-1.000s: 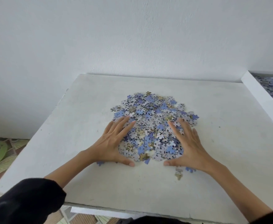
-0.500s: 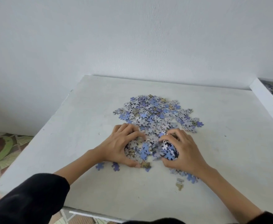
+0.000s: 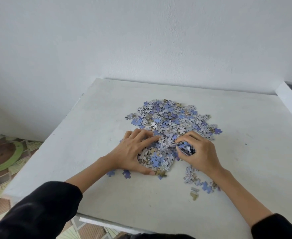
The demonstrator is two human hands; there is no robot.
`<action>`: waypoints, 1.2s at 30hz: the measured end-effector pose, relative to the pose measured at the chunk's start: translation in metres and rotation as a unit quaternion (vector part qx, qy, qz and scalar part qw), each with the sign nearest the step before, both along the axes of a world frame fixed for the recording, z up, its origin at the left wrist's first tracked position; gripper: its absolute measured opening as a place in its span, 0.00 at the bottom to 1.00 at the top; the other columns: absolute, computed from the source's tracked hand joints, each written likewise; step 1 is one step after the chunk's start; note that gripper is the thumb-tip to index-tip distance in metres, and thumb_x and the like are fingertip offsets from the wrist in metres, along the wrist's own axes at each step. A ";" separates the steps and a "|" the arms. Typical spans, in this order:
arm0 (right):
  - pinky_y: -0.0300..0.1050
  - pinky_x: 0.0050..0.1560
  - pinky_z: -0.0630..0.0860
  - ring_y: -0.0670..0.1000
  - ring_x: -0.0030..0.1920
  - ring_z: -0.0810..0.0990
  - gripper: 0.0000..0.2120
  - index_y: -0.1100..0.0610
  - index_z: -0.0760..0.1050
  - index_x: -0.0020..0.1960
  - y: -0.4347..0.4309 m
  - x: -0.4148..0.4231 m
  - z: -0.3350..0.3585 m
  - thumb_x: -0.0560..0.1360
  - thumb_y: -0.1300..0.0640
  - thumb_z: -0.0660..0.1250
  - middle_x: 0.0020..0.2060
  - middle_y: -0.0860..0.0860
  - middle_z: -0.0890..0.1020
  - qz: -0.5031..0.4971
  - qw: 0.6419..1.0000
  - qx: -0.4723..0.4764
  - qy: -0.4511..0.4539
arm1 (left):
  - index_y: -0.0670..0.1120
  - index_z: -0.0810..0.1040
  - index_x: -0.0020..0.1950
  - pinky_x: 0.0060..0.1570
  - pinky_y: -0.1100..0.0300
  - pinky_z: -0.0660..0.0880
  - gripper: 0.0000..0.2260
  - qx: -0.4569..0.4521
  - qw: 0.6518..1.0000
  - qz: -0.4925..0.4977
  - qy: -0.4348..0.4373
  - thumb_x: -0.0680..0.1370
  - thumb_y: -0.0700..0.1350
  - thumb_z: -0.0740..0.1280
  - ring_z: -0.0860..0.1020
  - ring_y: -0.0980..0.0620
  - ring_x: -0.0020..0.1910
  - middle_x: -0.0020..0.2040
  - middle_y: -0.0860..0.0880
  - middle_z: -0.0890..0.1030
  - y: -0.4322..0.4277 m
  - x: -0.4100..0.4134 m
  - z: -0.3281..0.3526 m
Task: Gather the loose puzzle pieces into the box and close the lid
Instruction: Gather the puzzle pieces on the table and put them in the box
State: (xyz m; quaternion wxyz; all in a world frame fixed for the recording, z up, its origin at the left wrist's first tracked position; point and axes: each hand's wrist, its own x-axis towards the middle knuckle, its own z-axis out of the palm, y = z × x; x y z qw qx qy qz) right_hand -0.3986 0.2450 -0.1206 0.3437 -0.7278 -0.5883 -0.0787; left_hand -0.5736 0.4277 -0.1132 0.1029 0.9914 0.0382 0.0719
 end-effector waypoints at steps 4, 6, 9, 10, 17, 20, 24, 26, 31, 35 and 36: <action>0.44 0.28 0.77 0.47 0.32 0.77 0.09 0.54 0.79 0.47 0.000 0.003 -0.001 0.66 0.60 0.73 0.40 0.47 0.78 0.000 0.999 0.017 0.037 | 0.57 0.65 0.70 0.60 0.52 0.64 0.41 -0.024 1.000 -0.002 -0.019 0.62 0.74 0.64 0.64 0.53 0.61 0.62 0.52 0.66 0.000 0.000 -0.002; 0.45 0.29 0.76 0.49 0.31 0.76 0.09 0.54 0.79 0.47 0.000 0.004 -0.001 0.67 0.60 0.73 0.39 0.47 0.78 -0.002 0.998 0.027 0.048 | 0.57 0.66 0.68 0.68 0.48 0.58 0.39 -0.037 0.999 -0.012 -0.022 0.62 0.74 0.64 0.58 0.51 0.72 0.72 0.51 0.60 0.001 0.002 -0.004; 0.39 0.28 0.73 0.45 0.29 0.73 0.10 0.53 0.79 0.46 0.001 0.005 -0.001 0.66 0.61 0.74 0.38 0.46 0.77 -0.002 0.998 0.038 0.051 | 0.54 0.64 0.67 0.73 0.45 0.45 0.39 -0.055 0.998 -0.023 -0.003 0.62 0.72 0.67 0.48 0.53 0.76 0.76 0.54 0.55 0.002 0.003 -0.006; 0.37 0.28 0.72 0.44 0.29 0.72 0.11 0.53 0.79 0.46 0.001 0.005 -0.001 0.65 0.61 0.74 0.38 0.46 0.76 -0.001 0.998 0.038 0.049 | 0.53 0.64 0.67 0.73 0.45 0.46 0.39 -0.060 0.998 -0.027 -0.003 0.62 0.71 0.68 0.49 0.55 0.76 0.76 0.55 0.57 0.002 0.002 -0.006; 0.44 0.29 0.76 0.48 0.31 0.75 0.10 0.54 0.79 0.46 0.001 0.006 -0.001 0.66 0.62 0.74 0.39 0.48 0.77 0.005 0.998 0.038 0.049 | 0.55 0.63 0.71 0.62 0.55 0.63 0.42 -0.049 0.998 -0.032 -0.018 0.62 0.73 0.64 0.65 0.55 0.62 0.62 0.55 0.70 0.004 0.002 -0.004; 0.44 0.31 0.76 0.49 0.33 0.76 0.10 0.54 0.79 0.46 0.001 0.005 -0.002 0.66 0.61 0.74 0.39 0.48 0.77 0.008 0.998 0.038 0.053 | 0.56 0.70 0.65 0.57 0.57 0.66 0.36 -0.066 0.996 -0.040 -0.041 0.62 0.73 0.65 0.66 0.55 0.55 0.56 0.56 0.71 0.005 0.002 -0.007; 0.43 0.31 0.76 0.47 0.33 0.76 0.10 0.54 0.79 0.46 0.001 0.005 -0.003 0.66 0.61 0.74 0.38 0.48 0.77 0.005 0.998 0.038 0.058 | 0.52 0.72 0.53 0.52 0.55 0.69 0.31 -0.079 0.992 -0.053 -0.079 0.61 0.72 0.66 0.67 0.54 0.51 0.51 0.54 0.70 0.006 0.005 -0.005; 0.43 0.32 0.77 0.48 0.33 0.76 0.08 0.54 0.79 0.46 0.001 0.005 -0.002 0.67 0.59 0.72 0.38 0.49 0.78 0.006 0.997 0.040 0.064 | 0.50 0.71 0.52 0.51 0.57 0.70 0.30 -0.098 0.989 -0.062 -0.095 0.61 0.70 0.69 0.68 0.54 0.49 0.51 0.53 0.69 0.004 0.005 -0.004; 0.46 0.32 0.77 0.50 0.33 0.77 0.09 0.53 0.79 0.46 0.001 0.004 -0.001 0.69 0.52 0.66 0.39 0.47 0.78 0.007 0.997 0.039 0.072 | 0.48 0.73 0.61 0.55 0.61 0.71 0.30 -0.122 0.986 -0.072 -0.082 0.65 0.61 0.74 0.73 0.54 0.56 0.59 0.50 0.73 0.002 0.006 0.001; 0.49 0.32 0.77 0.52 0.34 0.77 0.08 0.54 0.79 0.46 0.001 0.003 0.000 0.69 0.52 0.67 0.39 0.48 0.78 0.006 0.996 0.041 0.081 | 0.44 0.80 0.49 0.42 0.56 0.77 0.17 -0.118 0.981 -0.084 -0.125 0.68 0.54 0.74 0.78 0.51 0.43 0.45 0.49 0.80 0.000 0.007 0.005; 0.50 0.33 0.77 0.52 0.34 0.78 0.07 0.54 0.79 0.46 0.001 0.004 0.001 0.69 0.53 0.68 0.39 0.49 0.78 0.004 0.995 0.043 0.085 | 0.44 0.81 0.46 0.38 0.56 0.77 0.14 -0.123 0.979 -0.084 -0.138 0.69 0.53 0.73 0.78 0.51 0.40 0.42 0.50 0.81 0.000 0.007 0.005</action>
